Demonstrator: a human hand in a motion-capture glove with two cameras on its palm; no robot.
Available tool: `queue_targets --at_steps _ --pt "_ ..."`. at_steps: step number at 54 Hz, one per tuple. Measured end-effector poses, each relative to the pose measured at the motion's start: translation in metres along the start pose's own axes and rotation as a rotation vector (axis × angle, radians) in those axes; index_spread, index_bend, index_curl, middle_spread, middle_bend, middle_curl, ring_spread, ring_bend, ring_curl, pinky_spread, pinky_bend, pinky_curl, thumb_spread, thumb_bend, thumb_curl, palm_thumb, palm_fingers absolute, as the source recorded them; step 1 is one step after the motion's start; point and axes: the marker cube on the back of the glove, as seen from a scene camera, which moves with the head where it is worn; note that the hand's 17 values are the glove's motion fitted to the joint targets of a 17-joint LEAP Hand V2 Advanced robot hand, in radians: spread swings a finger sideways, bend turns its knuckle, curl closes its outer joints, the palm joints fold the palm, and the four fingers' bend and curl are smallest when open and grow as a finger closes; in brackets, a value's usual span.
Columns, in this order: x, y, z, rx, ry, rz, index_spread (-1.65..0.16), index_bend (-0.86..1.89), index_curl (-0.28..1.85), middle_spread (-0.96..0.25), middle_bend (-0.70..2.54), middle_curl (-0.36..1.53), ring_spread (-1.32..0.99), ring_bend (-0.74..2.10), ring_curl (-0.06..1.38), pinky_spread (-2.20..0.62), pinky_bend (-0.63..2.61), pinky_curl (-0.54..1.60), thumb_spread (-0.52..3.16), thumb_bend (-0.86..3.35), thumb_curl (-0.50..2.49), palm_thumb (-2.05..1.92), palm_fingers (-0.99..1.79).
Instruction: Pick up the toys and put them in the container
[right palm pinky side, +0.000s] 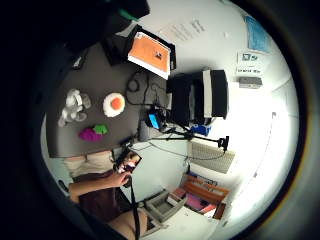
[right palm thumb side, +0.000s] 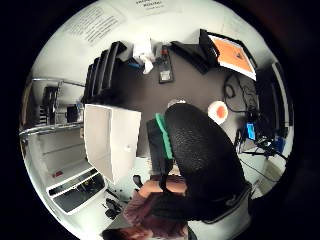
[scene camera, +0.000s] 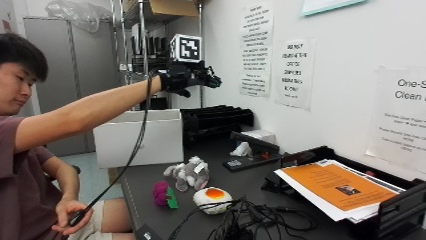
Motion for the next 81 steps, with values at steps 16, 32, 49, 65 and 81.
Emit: queue_targets --at_steps 16,32,49,65,81 --pt "0.037 -0.042 0.1 -0.027 -0.077 -0.02 -0.24 0.05 0.12 -0.02 0.13 0.28 -0.02 0.45 0.26 0.02 0.86 0.36 1.35 -0.07 0.17 -0.11 -0.28" --pt "0.049 -0.051 0.286 -0.28 -0.182 -0.021 -0.25 0.05 0.11 -0.04 0.12 0.25 -0.01 0.41 0.27 0.02 0.88 0.36 1.32 -0.07 0.14 -0.12 -0.28" --pt "0.039 -0.038 0.361 -0.209 -0.186 0.018 -0.27 0.15 0.15 -0.04 0.09 0.21 0.02 0.44 0.29 0.03 0.84 0.36 1.33 -0.03 0.15 -0.04 -0.16" --pt "0.022 -0.032 0.366 0.094 -0.287 0.038 -0.28 0.15 0.21 -0.17 0.32 0.25 -0.27 1.0 0.44 -0.25 1.04 0.39 1.47 0.19 0.32 0.39 0.75" --pt "0.028 -0.026 0.328 -0.069 -0.323 0.006 -0.34 0.66 0.45 -0.31 0.94 0.5 -0.37 1.3 0.63 -0.36 1.12 0.52 1.01 0.15 0.55 0.53 1.23"
